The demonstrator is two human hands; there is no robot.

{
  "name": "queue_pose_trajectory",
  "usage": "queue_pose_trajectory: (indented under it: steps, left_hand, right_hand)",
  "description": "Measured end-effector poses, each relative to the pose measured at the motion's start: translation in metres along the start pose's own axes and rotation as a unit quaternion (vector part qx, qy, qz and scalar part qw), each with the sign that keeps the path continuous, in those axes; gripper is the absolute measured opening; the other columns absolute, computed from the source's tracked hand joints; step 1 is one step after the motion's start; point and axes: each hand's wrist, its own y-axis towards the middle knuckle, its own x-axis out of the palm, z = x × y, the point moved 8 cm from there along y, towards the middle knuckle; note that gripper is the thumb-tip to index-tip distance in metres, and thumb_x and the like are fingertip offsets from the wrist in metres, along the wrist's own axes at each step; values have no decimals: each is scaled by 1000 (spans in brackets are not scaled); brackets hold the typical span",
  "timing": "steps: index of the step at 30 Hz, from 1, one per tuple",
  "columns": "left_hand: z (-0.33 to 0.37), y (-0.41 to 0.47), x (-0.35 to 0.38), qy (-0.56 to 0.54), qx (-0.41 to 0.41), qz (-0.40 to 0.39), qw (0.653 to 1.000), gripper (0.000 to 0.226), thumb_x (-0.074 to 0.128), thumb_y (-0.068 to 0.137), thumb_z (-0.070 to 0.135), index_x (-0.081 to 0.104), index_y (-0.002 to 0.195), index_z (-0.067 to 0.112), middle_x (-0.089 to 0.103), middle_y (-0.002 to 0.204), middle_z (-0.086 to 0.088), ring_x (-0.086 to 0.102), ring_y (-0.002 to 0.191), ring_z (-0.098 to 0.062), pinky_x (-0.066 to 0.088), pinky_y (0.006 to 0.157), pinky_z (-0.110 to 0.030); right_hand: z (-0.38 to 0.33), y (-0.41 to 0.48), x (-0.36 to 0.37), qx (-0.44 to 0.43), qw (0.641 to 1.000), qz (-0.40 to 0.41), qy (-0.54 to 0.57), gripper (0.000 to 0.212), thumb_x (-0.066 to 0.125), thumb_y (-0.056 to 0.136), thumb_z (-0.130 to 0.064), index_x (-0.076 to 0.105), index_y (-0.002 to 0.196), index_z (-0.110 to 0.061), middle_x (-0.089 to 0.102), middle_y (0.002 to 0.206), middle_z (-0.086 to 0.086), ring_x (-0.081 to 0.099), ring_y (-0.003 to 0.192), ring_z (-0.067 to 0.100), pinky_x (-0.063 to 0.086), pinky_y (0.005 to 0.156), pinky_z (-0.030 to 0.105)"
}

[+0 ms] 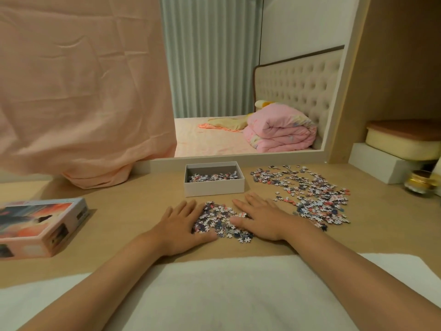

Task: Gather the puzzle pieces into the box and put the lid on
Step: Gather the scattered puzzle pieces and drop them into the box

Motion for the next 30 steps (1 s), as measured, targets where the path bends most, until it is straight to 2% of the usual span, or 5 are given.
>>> queue_pose_trajectory:
  steps: [7,11,14,19,30]
  left_hand:
    - [17,28,-8,-117,82,49,989,101,53,78,78,11,156,31,9,163,11,12,148,-8,15,122,-33]
    - [23,35,-21,-223,110,104,963,70,52,91,59,31,151,31,35,155,9,35,138,-5,27,115,-27]
    - [19,29,-37,-213,116,158,957,57,53,95,50,39,147,33,42,149,11,42,133,-6,32,109,-25]
    - [5,25,-31,-12,114,120,986,76,46,86,72,33,151,34,36,145,12,30,132,-10,29,111,-33]
    - [5,23,-40,-95,137,199,966,25,63,92,38,72,115,30,64,107,7,52,94,-5,40,82,-19]
  right_hand:
    - [-21,17,-25,-39,954,90,282,50,46,103,-39,37,152,-29,40,156,-7,37,141,11,28,116,33]
    - [-2,12,-36,-34,903,138,405,38,51,102,-13,57,138,-23,65,130,-11,57,123,5,41,113,42]
    - [0,3,-43,-32,944,132,300,38,58,98,-30,58,136,-32,63,127,-16,57,117,2,46,107,42]
    - [-16,-6,-30,-29,996,21,78,95,63,67,-82,30,150,-50,33,146,-14,25,137,7,34,112,43]
    - [-37,7,-29,-44,992,113,26,52,52,94,-58,50,142,-37,50,130,-6,43,125,15,43,102,38]
